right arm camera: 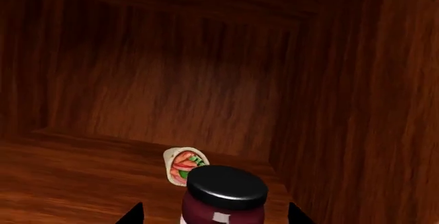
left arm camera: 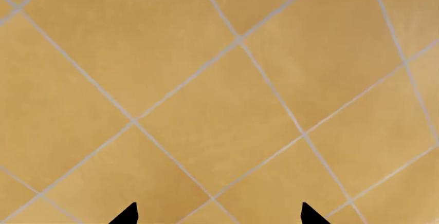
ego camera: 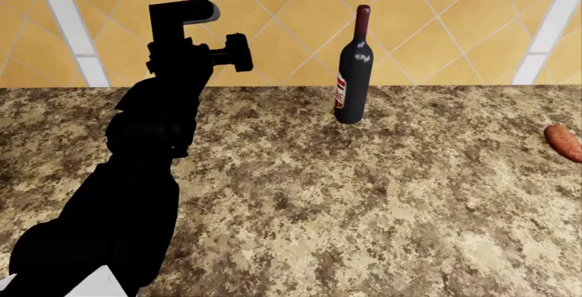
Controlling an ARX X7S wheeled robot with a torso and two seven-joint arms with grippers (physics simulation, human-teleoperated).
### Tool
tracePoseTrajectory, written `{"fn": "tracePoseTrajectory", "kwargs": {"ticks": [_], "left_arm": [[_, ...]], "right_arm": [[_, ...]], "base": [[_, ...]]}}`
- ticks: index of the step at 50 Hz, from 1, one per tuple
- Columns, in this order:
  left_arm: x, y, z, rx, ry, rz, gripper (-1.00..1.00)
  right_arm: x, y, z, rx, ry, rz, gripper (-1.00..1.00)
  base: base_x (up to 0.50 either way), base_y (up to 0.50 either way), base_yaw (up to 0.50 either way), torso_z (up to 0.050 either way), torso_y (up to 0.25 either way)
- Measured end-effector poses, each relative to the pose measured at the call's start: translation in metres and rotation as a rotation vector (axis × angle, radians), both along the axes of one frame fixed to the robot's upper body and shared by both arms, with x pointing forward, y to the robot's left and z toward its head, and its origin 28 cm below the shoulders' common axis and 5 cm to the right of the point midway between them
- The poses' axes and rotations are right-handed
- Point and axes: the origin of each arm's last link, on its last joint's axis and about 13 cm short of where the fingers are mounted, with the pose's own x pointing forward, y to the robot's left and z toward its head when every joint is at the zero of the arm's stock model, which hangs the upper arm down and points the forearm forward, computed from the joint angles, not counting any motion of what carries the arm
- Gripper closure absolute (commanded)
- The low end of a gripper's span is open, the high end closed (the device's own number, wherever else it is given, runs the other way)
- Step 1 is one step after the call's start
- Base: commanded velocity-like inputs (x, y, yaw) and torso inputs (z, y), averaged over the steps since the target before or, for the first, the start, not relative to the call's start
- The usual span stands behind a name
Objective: Pick the jam and peanut butter from the counter and place them in the cabinets closest to them.
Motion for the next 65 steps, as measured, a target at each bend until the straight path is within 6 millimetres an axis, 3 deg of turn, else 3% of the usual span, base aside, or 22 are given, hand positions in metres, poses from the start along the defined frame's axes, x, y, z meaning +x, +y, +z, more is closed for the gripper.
{"fn": "tracePoseTrajectory", "kwargs": {"ticks": [11,22,43,55,65], "left_arm": [[0.002,-0.002,0.013,-0.027,-0.037,0.008,-1.00],[0.002,-0.003,0.037,-0.042,-0.101,-0.005,-1.00],[-0.027,-0.002,0.088,-0.029,-0.232,-0.019,-1.00],[-0.045,-0.002,0.094,-0.042,-0.265,-0.034,-1.00],[-0.075,0.004,0.090,-0.063,-0.301,-0.008,-1.00]], "right_arm": [[-0.020,0.002,-0.003,0.006,-0.057,0.064,-1.00],[-0.030,0.000,-0.008,-0.001,-0.083,0.085,-1.00],[-0.025,0.010,-0.037,-0.093,-0.066,0.160,-1.00],[-0.020,0.018,-0.065,-0.123,-0.060,0.239,-1.00],[-0.014,0.018,-0.113,-0.089,-0.057,0.316,-1.00]], "base": [[-0.02,0.00,0.00,0.000,0.000],[-0.50,-0.08,0.00,0.000,0.000],[-0.49,-0.29,0.00,0.000,0.000],[-0.46,-0.41,0.00,0.000,0.000],[-0.50,-0.02,0.00,0.000,0.000]]}}
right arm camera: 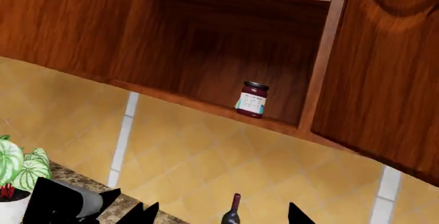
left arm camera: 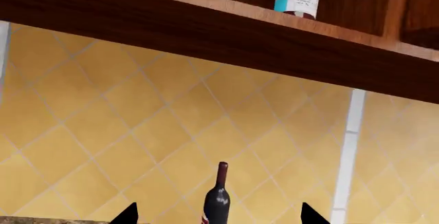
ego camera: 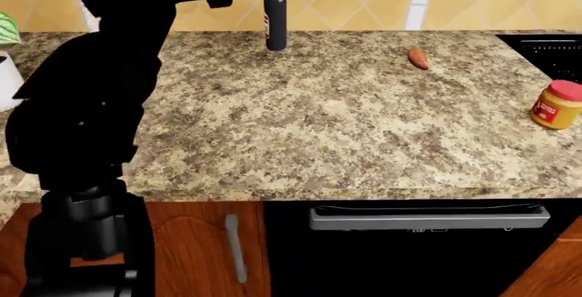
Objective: Pick the jam and peanut butter from the counter and place them in the cabinets closest to them.
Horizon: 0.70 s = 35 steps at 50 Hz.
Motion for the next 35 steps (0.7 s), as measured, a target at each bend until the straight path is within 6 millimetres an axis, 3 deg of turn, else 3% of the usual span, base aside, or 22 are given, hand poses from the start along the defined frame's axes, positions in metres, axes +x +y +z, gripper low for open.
{"fn": "tracePoseTrajectory", "kwargs": {"ticks": [7,20,26,35], "left_arm": [[-0.021,0.000,-0.008,0.023,-0.006,0.005,-1.00],[-0.059,-0.012,-0.045,0.078,0.018,-0.060,-1.00],[-0.076,-0.008,-0.061,0.011,-0.008,-0.048,-1.00],[-0.108,0.002,-0.074,-0.025,-0.079,-0.020,-1.00]], "right_arm": [[0.001,-0.005,-0.034,0.032,0.003,0.035,-1.00],[0.013,-0.015,-0.111,0.095,-0.050,0.078,-1.00],[0.026,-0.017,-0.147,0.187,-0.024,0.052,-1.00],[0.041,-0.024,-0.187,0.285,-0.023,0.006,-1.00]], "base": [[-0.50,0.01,0.00,0.000,0.000],[-0.50,-0.04,0.00,0.000,0.000],[0.00,0.00,0.00,0.000,0.000],[-0.01,-0.50,0.00,0.000,0.000]]}}
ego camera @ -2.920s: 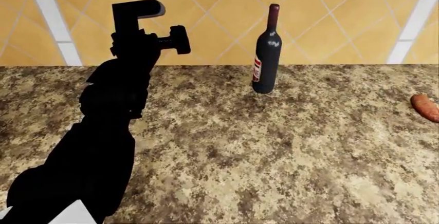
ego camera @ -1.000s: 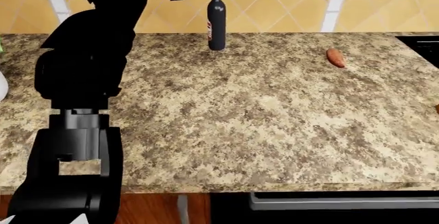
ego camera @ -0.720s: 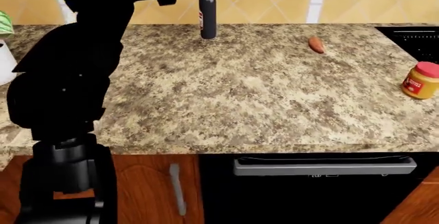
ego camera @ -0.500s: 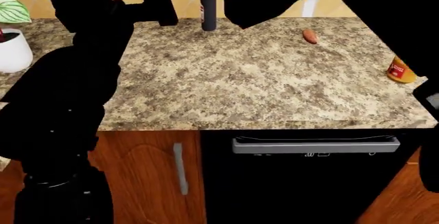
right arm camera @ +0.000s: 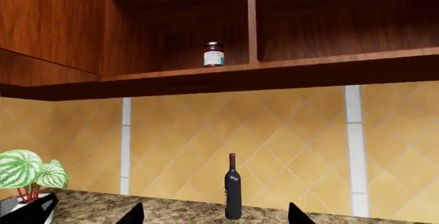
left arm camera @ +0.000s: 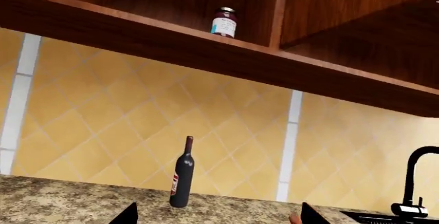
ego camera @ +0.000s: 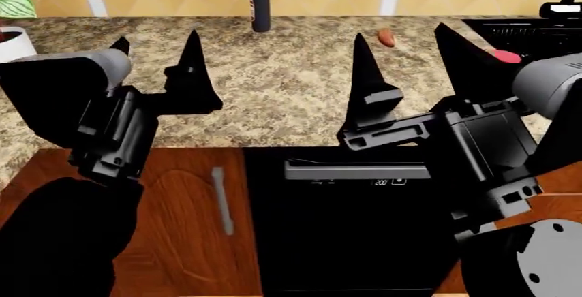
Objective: Pick the jam and peanut butter from the counter and place them in the cabinets closest to them.
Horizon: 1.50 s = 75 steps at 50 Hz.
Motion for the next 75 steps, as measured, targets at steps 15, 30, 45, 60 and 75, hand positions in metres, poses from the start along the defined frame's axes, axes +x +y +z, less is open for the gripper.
{"fn": "tracePoseTrajectory", "kwargs": {"ticks": [15,30,45,60,75], "left_arm": [[-0.025,-0.001,-0.005,0.046,-0.044,-0.013,-1.00],[-0.036,0.001,-0.004,0.066,-0.069,-0.010,-1.00],[-0.042,0.003,0.000,0.067,-0.095,-0.004,-1.00],[-0.046,0.004,0.003,0.065,-0.109,-0.006,-1.00],[-0.048,0.006,0.006,0.053,-0.120,-0.003,-1.00]], "right_arm": [[-0.001,-0.008,-0.033,-0.001,-0.058,-0.037,-1.00],[-0.011,-0.007,-0.039,-0.051,-0.147,-0.053,-1.00],[-0.014,-0.005,-0.041,-0.072,-0.170,-0.047,-1.00],[-0.016,-0.003,-0.041,-0.080,-0.173,-0.043,-1.00],[-0.015,-0.001,-0.043,-0.116,-0.167,-0.029,-1.00]], "base": [[0.02,-0.50,0.00,0.000,0.000],[0.25,-0.50,0.00,0.000,0.000],[0.30,-0.50,0.00,0.000,0.000],[0.30,-0.50,0.00,0.000,0.000],[0.36,-0.31,0.00,0.000,0.001]]}}
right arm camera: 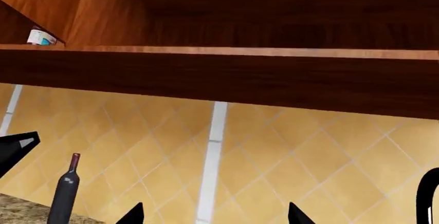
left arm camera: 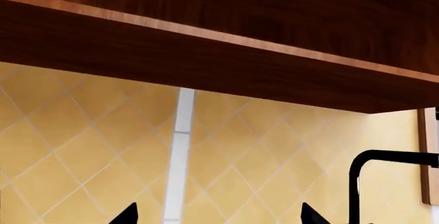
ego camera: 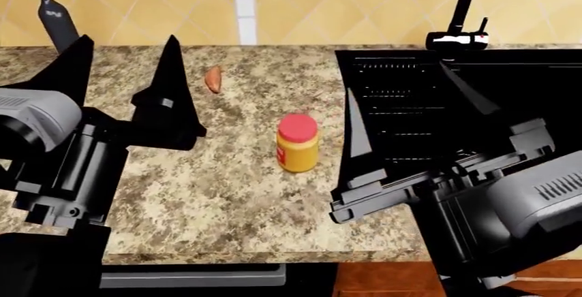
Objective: Pick the jam and peanut butter from the counter and place them in the cabinets closest to them.
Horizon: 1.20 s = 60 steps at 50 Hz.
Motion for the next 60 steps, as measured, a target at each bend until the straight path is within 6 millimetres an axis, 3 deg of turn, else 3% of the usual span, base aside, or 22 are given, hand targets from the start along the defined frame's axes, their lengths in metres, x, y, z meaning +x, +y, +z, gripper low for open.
{"fn": "tracePoseTrajectory", "kwargs": {"ticks": [22,60], "left_arm": [[-0.001,0.003,0.002,-0.007,-0.003,0.011,-1.00],[0.000,0.002,0.001,0.003,-0.001,0.014,-1.00]], "right_arm": [[0.015,0.011,-0.008,-0.022,0.217,0.029,-1.00],[0.066,0.041,-0.053,-0.157,0.508,0.050,-1.00]], "base": [[0.00,0.00,0.00,0.000,0.000],[0.00,0.00,0.00,0.000,0.000]]}}
